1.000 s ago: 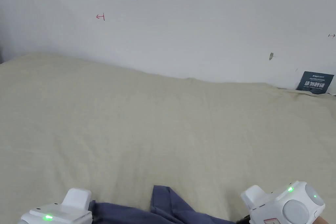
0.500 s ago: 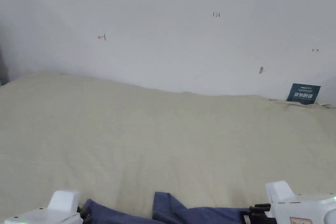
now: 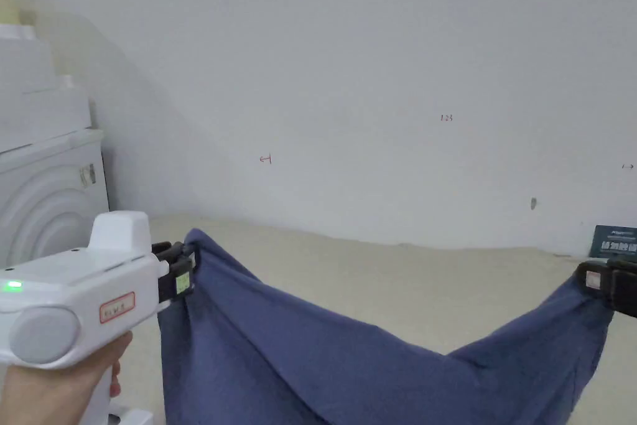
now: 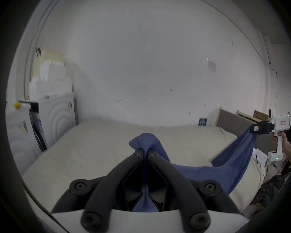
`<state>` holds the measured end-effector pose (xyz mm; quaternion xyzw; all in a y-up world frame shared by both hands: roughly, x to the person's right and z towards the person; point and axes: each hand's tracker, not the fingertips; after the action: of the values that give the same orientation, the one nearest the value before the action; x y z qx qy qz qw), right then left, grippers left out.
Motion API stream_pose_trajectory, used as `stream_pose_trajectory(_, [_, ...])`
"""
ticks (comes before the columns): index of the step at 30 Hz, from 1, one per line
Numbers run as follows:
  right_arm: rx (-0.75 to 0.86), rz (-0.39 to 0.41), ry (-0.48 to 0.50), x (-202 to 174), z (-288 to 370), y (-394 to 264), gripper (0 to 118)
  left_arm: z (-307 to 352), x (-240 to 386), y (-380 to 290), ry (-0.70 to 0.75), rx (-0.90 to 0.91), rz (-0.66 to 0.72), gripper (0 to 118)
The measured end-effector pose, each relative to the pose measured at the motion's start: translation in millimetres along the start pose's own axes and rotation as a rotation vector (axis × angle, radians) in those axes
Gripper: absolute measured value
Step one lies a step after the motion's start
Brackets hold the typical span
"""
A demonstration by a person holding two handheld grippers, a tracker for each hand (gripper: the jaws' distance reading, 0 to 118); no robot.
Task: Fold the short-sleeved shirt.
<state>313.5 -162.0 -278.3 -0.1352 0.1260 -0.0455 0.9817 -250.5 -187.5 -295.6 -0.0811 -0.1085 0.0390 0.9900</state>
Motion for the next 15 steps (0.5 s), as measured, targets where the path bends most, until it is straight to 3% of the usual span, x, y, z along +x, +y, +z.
stream_pose_trajectory(11, [0.138,0.11,-0.253,-36,47,119,4,47,-14,119,0.089,0.186,-0.052,2])
stream_pose_trajectory(15, [0.127,0.107,-0.287,-39,41,141,4,43,-18,137,0.125,0.218,-0.066,2])
